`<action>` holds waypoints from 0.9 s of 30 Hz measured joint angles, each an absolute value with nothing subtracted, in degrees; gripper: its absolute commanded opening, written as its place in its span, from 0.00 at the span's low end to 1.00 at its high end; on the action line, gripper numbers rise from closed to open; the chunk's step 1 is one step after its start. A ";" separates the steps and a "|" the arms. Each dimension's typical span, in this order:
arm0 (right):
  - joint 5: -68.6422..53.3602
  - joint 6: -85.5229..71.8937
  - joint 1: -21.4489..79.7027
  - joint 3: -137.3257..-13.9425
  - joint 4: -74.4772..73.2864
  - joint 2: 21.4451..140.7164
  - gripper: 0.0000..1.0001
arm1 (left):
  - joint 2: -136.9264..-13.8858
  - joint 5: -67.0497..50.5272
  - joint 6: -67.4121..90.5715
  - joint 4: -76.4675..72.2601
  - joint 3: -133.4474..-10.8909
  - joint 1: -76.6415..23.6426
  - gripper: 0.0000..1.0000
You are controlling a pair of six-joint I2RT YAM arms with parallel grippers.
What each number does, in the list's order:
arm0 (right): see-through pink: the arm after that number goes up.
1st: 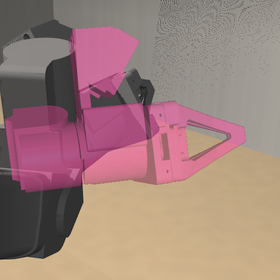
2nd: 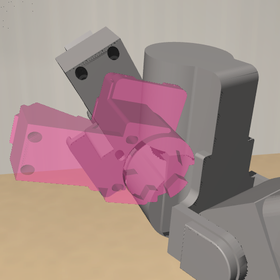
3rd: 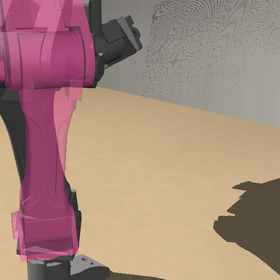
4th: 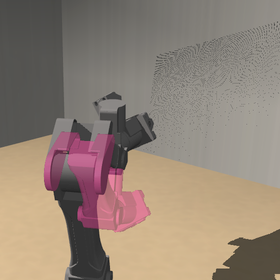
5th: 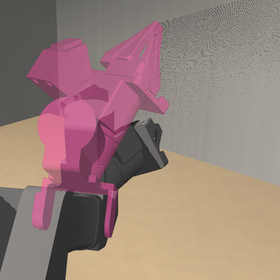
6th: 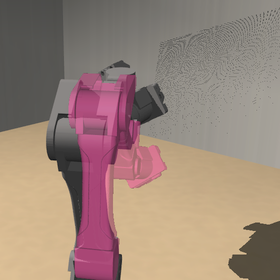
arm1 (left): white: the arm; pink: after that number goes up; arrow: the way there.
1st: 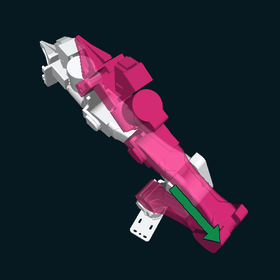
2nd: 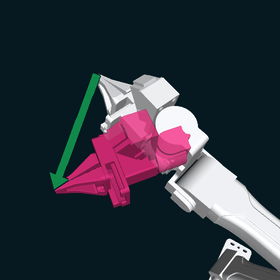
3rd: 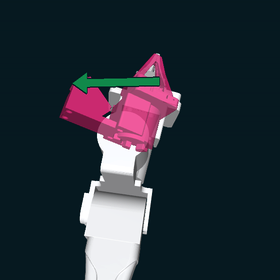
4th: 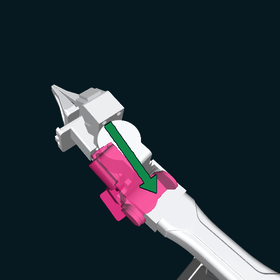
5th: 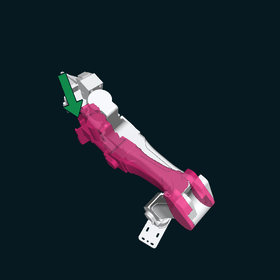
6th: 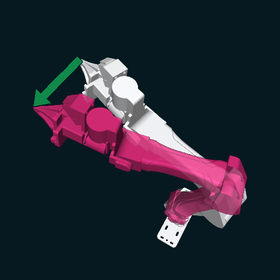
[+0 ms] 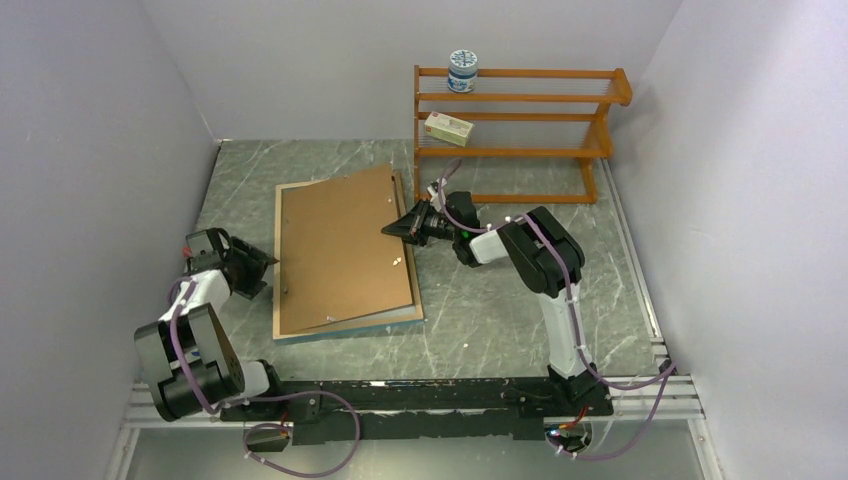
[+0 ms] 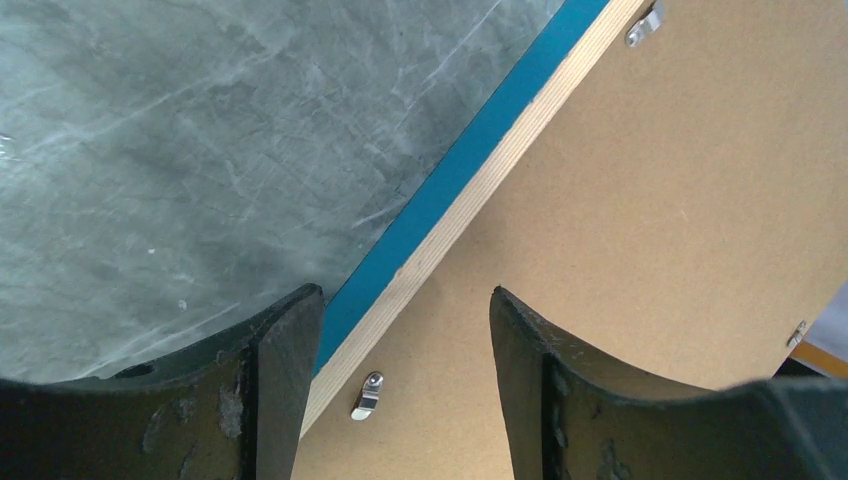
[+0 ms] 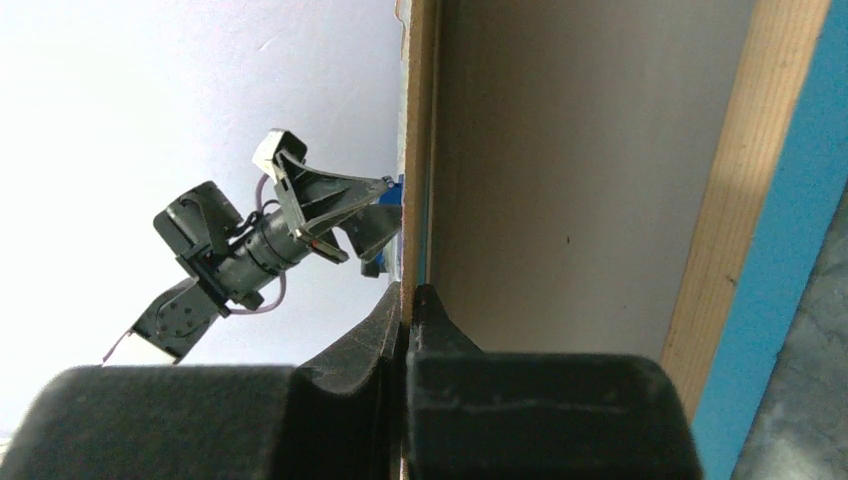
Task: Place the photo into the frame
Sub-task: Place the photo frame item in the photo frame.
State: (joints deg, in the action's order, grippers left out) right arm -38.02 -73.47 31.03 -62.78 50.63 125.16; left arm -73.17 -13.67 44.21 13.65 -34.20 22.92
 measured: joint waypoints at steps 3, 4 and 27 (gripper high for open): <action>-38.17 -73.43 30.83 -63.05 50.65 125.60 0.00 | -75.75 -15.31 44.21 12.95 -34.20 22.92 0.67; -38.20 -73.32 30.83 -63.05 50.65 125.69 0.00 | -76.40 -15.66 44.21 12.93 -34.20 22.92 0.67; -38.92 -72.88 30.02 -64.84 55.48 129.27 0.00 | -78.74 -21.43 43.57 11.27 -34.41 23.18 0.78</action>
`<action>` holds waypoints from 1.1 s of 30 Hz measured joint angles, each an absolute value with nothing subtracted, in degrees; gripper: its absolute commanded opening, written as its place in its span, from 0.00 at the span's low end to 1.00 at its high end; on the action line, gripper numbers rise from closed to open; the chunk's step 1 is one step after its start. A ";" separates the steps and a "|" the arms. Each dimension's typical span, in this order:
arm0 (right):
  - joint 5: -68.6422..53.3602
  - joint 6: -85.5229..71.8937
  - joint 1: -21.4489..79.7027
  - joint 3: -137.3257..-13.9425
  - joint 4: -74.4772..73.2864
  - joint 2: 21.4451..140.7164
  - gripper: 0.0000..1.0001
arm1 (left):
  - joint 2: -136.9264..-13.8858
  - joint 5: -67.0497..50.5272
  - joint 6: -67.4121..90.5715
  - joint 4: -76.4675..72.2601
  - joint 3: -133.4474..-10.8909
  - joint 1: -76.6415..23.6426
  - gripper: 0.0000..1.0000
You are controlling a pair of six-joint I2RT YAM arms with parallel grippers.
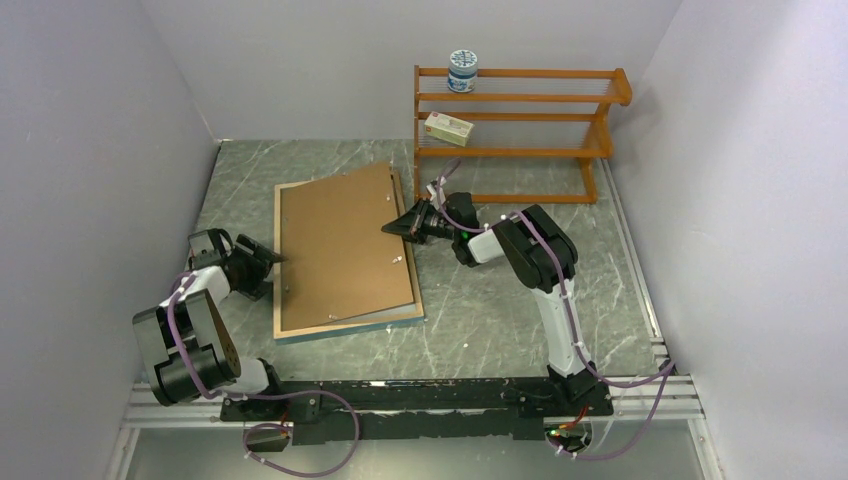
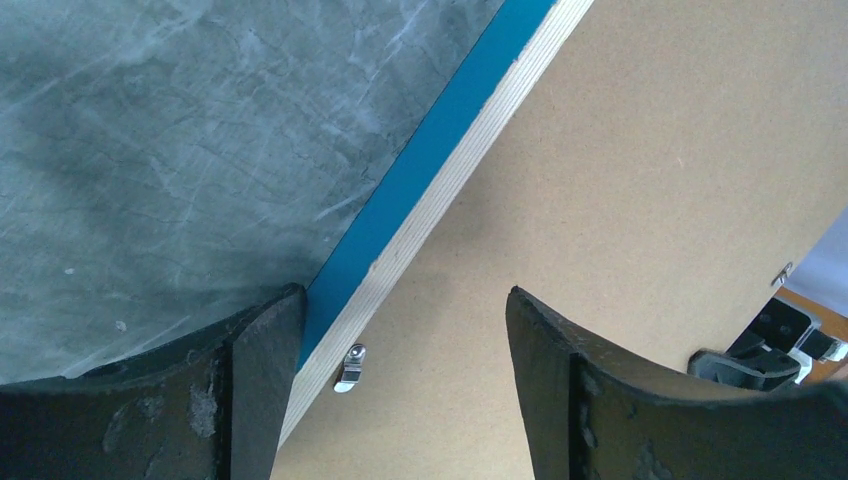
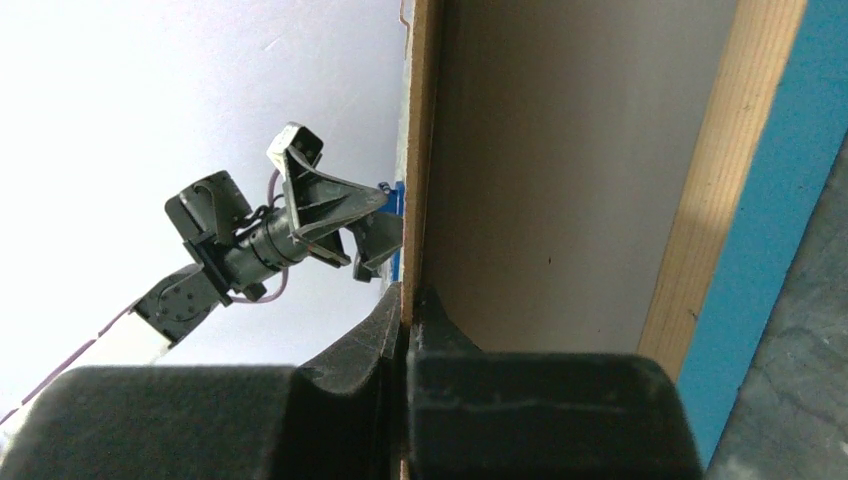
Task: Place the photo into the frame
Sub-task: Place the photo frame item in the photo frame.
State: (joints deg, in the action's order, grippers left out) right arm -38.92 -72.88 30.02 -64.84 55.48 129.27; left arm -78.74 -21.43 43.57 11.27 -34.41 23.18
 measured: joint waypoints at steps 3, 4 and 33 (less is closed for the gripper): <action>-39.13 -72.86 30.02 -65.08 55.33 129.34 0.00 | -78.74 -21.71 43.55 11.11 -34.41 23.18 0.78; -39.16 -72.84 30.04 -65.08 55.27 129.34 0.02 | -78.74 -21.78 43.57 11.03 -34.41 23.18 0.78; -34.41 -54.46 30.94 -72.75 19.27 122.50 0.85 | -77.03 -20.56 36.05 30.11 -52.10 23.22 0.75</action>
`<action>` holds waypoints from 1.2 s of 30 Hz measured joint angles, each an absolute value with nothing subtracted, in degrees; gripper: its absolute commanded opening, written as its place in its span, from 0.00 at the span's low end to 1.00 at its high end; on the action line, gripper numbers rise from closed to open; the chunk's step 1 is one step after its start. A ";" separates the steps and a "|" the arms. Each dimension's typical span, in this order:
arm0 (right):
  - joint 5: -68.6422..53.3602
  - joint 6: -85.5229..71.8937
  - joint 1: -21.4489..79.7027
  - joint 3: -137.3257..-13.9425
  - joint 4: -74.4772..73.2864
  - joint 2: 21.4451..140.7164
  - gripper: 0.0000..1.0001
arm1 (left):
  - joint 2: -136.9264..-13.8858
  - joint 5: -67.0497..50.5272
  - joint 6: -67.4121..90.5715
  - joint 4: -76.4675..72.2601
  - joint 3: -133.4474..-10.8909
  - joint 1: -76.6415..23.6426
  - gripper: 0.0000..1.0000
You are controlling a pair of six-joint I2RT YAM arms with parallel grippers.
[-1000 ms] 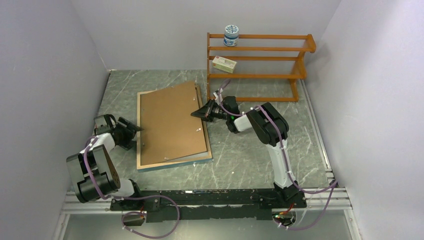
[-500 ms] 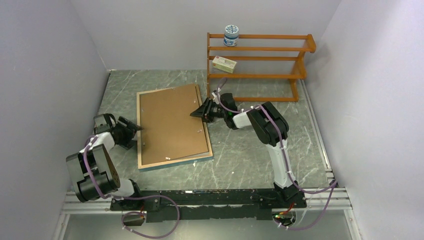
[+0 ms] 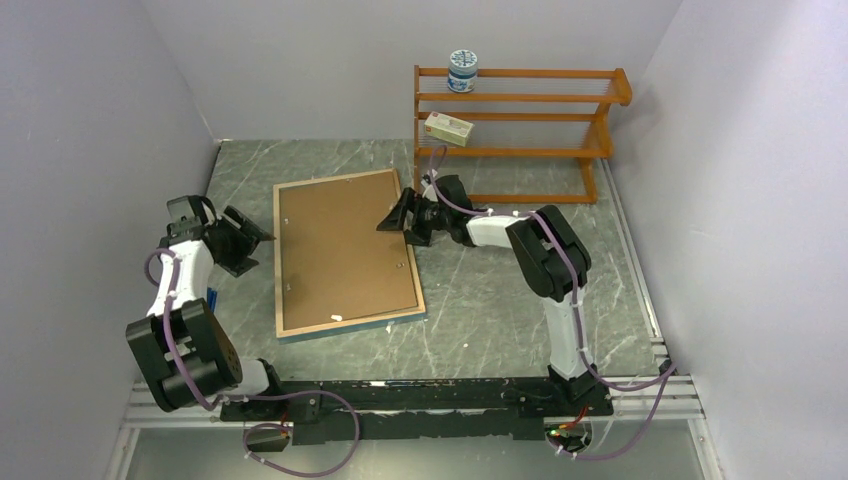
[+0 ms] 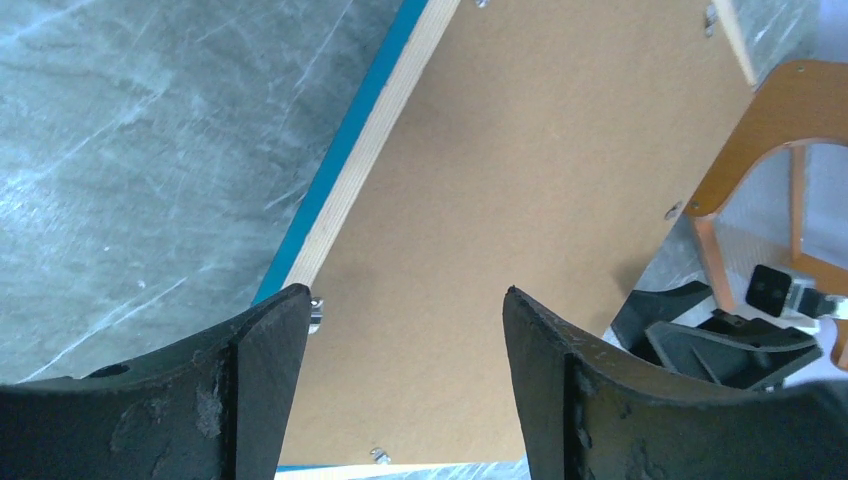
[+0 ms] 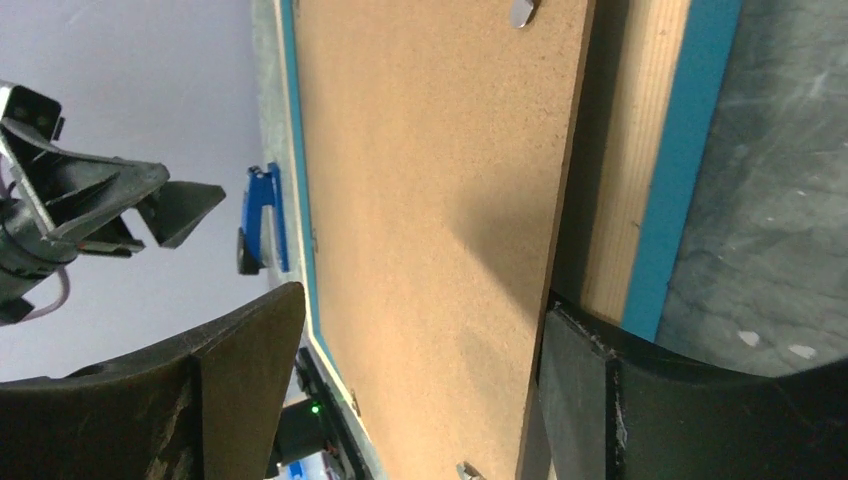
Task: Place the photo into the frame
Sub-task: Place the photo frame item in the photo frame.
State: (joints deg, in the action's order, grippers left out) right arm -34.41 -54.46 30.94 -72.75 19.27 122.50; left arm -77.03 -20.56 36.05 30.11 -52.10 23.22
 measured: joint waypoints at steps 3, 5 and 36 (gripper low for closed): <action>-32.80 -52.29 31.03 -74.67 14.04 121.89 0.86 | -77.08 -20.10 35.24 32.14 -52.16 23.22 0.75; -31.33 -50.61 31.22 -76.12 10.28 121.43 0.88 | -77.08 -20.08 35.09 32.62 -52.16 23.22 0.75; -26.37 -39.83 30.87 -76.95 -6.74 118.30 0.69 | -86.13 -22.02 39.86 13.72 -42.70 19.00 0.71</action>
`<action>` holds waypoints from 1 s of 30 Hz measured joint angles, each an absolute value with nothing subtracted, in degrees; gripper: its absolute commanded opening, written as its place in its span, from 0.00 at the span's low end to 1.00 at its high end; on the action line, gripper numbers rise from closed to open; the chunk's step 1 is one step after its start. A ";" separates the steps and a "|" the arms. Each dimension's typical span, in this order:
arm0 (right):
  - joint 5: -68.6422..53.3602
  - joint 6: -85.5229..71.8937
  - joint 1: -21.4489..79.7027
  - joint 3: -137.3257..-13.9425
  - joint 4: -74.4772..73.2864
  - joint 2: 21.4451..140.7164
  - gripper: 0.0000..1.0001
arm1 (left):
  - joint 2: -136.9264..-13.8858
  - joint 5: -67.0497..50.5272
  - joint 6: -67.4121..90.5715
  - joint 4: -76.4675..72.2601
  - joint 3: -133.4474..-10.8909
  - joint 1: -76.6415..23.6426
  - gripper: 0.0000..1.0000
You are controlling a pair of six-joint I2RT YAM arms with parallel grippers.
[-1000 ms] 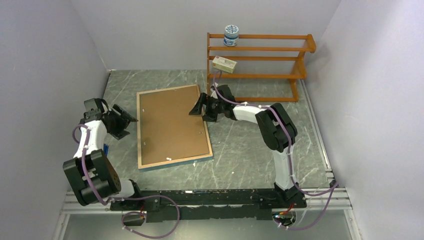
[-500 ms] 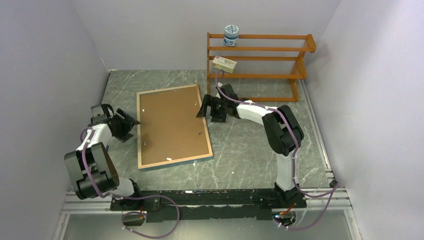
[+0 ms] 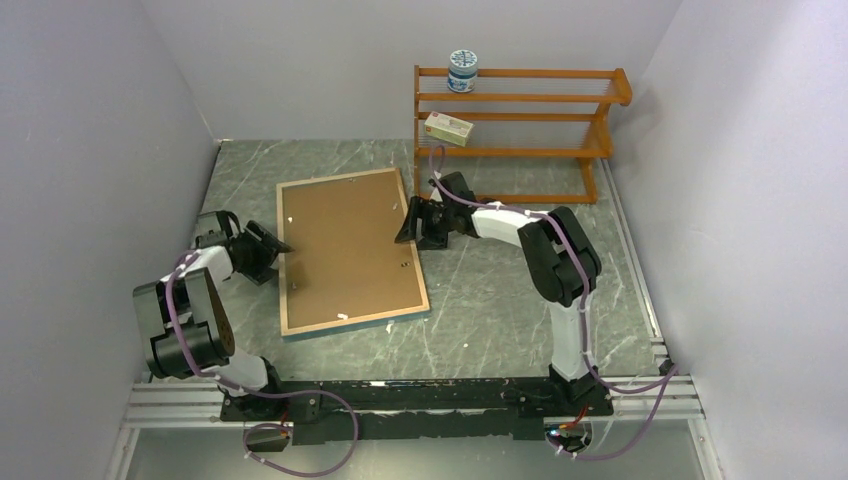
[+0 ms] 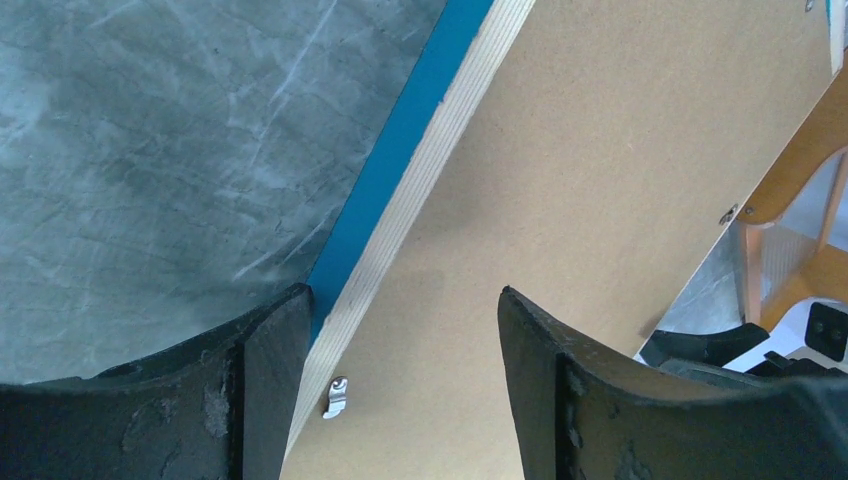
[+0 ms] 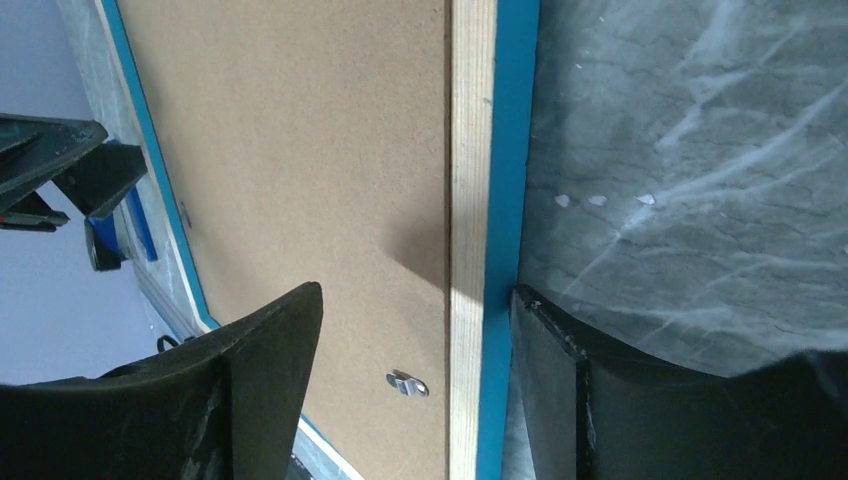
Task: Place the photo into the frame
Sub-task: Place the photo frame item in the photo frame.
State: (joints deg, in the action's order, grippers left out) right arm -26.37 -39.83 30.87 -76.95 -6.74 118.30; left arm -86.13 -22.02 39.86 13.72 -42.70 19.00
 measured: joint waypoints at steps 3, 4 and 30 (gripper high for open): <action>-27.20 -39.99 30.11 -74.50 -4.12 117.73 0.66 | -86.00 -21.56 39.66 12.62 -42.19 17.87 0.71; -27.31 -40.03 29.95 -73.56 -3.40 117.23 0.65 | -85.69 -21.50 39.66 12.14 -41.80 17.50 0.70; -27.64 -41.28 29.30 -41.32 1.80 93.03 0.58 | -63.31 -17.56 43.77 22.15 -27.53 7.75 0.71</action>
